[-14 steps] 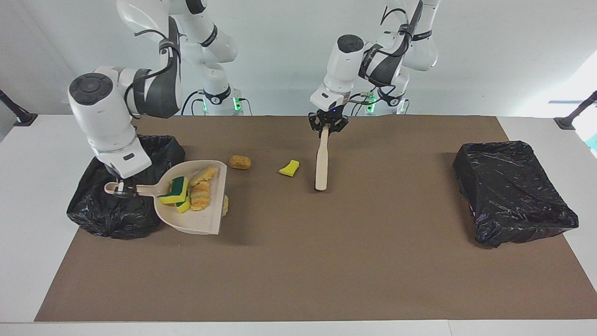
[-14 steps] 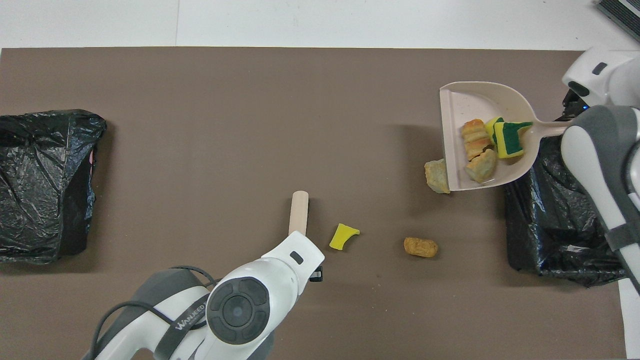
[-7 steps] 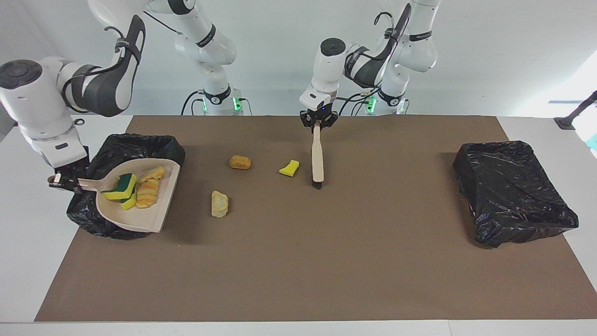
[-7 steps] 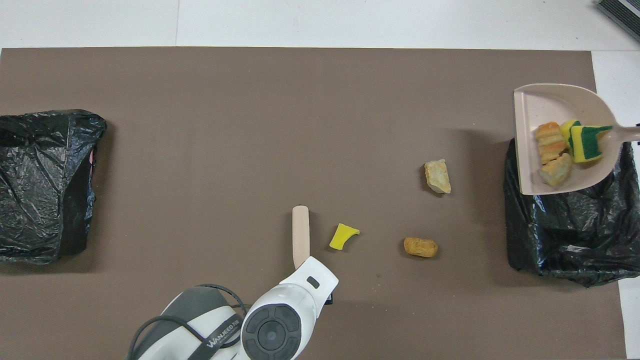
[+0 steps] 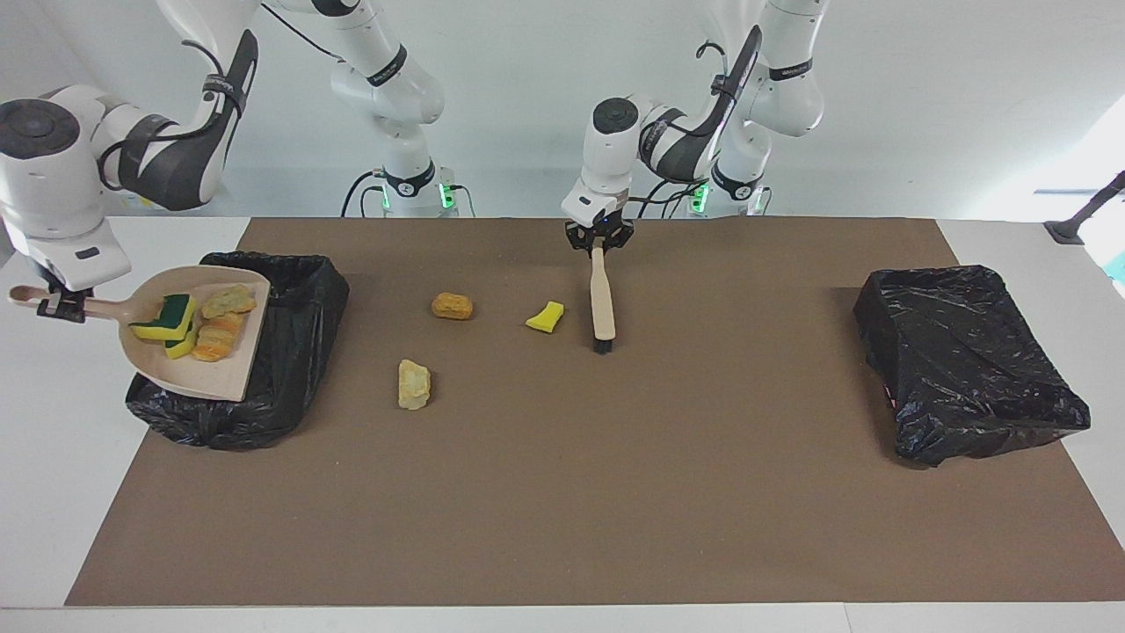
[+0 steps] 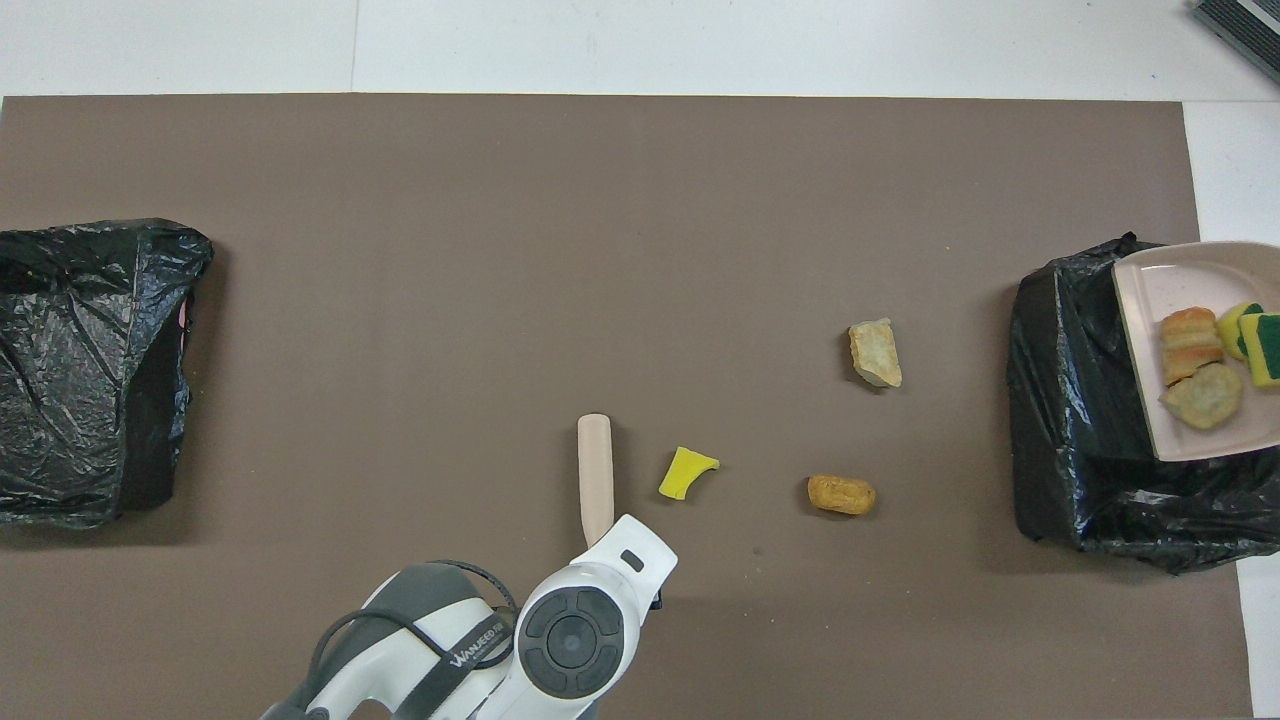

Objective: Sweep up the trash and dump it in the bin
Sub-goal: 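Tip the dustpan with the right gripper while the left gripper drops the brush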

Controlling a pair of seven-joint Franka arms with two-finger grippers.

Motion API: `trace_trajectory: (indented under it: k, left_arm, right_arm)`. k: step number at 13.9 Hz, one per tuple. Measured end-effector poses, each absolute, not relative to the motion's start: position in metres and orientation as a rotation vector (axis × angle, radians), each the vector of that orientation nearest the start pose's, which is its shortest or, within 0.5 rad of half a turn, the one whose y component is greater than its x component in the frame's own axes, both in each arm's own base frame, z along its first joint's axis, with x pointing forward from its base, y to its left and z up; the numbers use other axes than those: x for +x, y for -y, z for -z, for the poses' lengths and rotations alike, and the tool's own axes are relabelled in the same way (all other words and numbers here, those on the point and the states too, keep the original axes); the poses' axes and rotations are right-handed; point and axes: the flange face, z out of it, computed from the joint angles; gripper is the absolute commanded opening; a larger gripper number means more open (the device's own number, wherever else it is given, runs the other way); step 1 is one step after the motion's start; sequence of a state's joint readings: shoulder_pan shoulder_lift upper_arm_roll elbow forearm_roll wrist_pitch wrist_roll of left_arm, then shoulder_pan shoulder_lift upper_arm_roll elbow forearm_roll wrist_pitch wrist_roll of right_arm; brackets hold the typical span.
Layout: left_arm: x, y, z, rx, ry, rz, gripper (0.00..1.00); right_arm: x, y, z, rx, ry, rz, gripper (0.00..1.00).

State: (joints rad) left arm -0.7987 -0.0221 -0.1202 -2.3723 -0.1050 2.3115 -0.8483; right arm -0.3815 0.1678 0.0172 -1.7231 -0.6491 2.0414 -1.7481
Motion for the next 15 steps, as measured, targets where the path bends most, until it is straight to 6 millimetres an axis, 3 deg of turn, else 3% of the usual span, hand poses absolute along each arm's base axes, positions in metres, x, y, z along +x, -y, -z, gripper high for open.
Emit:
trace_trajectory:
  k: [2, 4, 6, 9, 10, 11, 12, 15]
  left_arm:
    - [0.291, 0.398, -0.314, -3.151, -0.013, -0.137, 0.01]
    - [0.292, 0.4, -0.311, -3.156, -0.008, -0.131, 0.12]
    - [0.295, 0.4, -0.314, -3.162, -0.001, -0.124, 0.22]
    - [0.302, 0.398, -0.318, -3.17, 0.017, -0.114, 0.24]
    - [0.304, 0.395, -0.321, -3.173, 0.028, -0.109, 0.33]
    - [0.308, 0.392, -0.324, -3.175, 0.042, -0.107, 0.57]
    - [0.311, 0.39, -0.326, -3.176, 0.053, -0.106, 1.0]
    - [0.313, 0.387, -0.327, -3.176, 0.063, -0.105, 1.0]
  right_arm:
    - [0.562, 0.248, -0.497, 1.767, -1.842, 0.695, 0.0]
    - [0.553, 0.226, -0.493, 1.694, -1.758, 0.755, 0.0]
    - [0.552, 0.197, -0.497, 1.607, -1.708, 0.776, 0.0]
    - [0.549, 0.18, -0.514, 1.527, -1.685, 0.788, 0.0]
    - [0.549, 0.177, -0.519, 1.492, -1.675, 0.808, 0.0]
    - [0.548, 0.174, -0.525, 1.464, -1.665, 0.823, 0.0]
    - [0.549, 0.168, -0.53, 1.427, -1.658, 0.833, 0.0]
    - [0.548, 0.154, -0.54, 1.312, -1.639, 0.879, 0.0]
